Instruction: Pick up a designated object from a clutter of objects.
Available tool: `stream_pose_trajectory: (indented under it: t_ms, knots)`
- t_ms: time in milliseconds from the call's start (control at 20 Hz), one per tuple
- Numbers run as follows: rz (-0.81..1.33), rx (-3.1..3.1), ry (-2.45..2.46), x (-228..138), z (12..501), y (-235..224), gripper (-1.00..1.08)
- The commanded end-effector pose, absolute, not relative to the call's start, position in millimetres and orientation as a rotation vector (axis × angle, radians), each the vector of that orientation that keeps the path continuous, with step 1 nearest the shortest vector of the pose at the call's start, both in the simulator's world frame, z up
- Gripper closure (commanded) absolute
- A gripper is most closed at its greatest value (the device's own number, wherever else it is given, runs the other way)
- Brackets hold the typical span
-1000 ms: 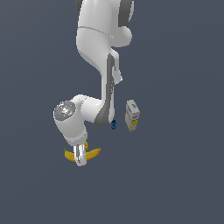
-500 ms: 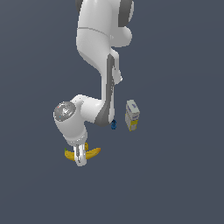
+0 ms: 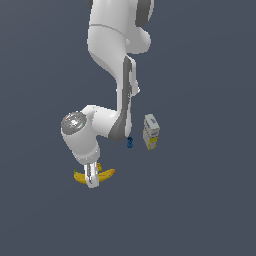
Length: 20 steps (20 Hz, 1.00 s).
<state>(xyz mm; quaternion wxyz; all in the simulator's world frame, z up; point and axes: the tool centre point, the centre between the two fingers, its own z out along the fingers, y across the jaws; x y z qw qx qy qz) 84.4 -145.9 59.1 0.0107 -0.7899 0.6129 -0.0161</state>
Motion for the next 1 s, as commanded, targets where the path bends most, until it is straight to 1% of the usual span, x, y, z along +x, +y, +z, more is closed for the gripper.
stream_pose_trajectory:
  t_ms: [0, 400, 950]
  knots:
    - [-0.05, -2.464, 1.913, 83, 70, -144, 1.08]
    - [-0.041, -2.464, 1.917, 72, 129, -132, 1.08]
    - [-0.025, -2.467, 1.928, 51, 253, -109, 1.08]
